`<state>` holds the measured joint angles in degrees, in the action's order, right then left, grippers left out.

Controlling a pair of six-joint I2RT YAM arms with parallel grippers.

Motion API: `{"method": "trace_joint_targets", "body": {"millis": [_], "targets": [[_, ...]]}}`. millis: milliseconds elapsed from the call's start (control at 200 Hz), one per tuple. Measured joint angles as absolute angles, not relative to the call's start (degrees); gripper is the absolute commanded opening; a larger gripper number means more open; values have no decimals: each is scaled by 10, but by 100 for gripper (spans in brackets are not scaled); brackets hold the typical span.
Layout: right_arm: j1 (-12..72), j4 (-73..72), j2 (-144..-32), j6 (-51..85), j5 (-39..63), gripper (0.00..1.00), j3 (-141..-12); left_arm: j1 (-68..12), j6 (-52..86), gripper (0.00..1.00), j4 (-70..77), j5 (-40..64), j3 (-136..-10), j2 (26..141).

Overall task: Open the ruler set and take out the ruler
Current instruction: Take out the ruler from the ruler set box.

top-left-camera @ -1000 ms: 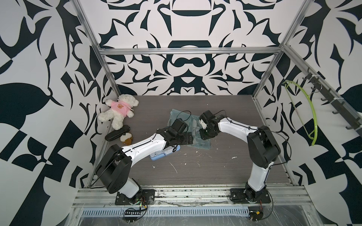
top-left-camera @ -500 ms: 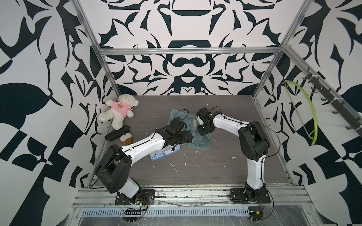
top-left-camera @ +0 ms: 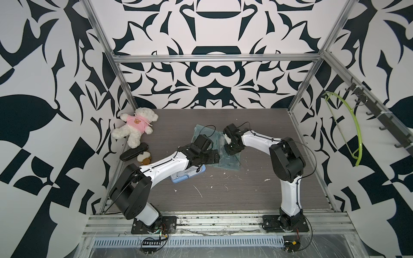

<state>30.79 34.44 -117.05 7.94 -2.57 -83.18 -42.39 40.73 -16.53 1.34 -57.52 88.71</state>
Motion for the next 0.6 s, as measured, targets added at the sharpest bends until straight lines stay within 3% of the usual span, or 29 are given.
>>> {"method": "trace_joint_targets", "body": {"millis": [600], "targets": [[308, 350, -1147, 87, -17, 16, -831, -424, 409, 91, -166, 14, -588, 906]]}}
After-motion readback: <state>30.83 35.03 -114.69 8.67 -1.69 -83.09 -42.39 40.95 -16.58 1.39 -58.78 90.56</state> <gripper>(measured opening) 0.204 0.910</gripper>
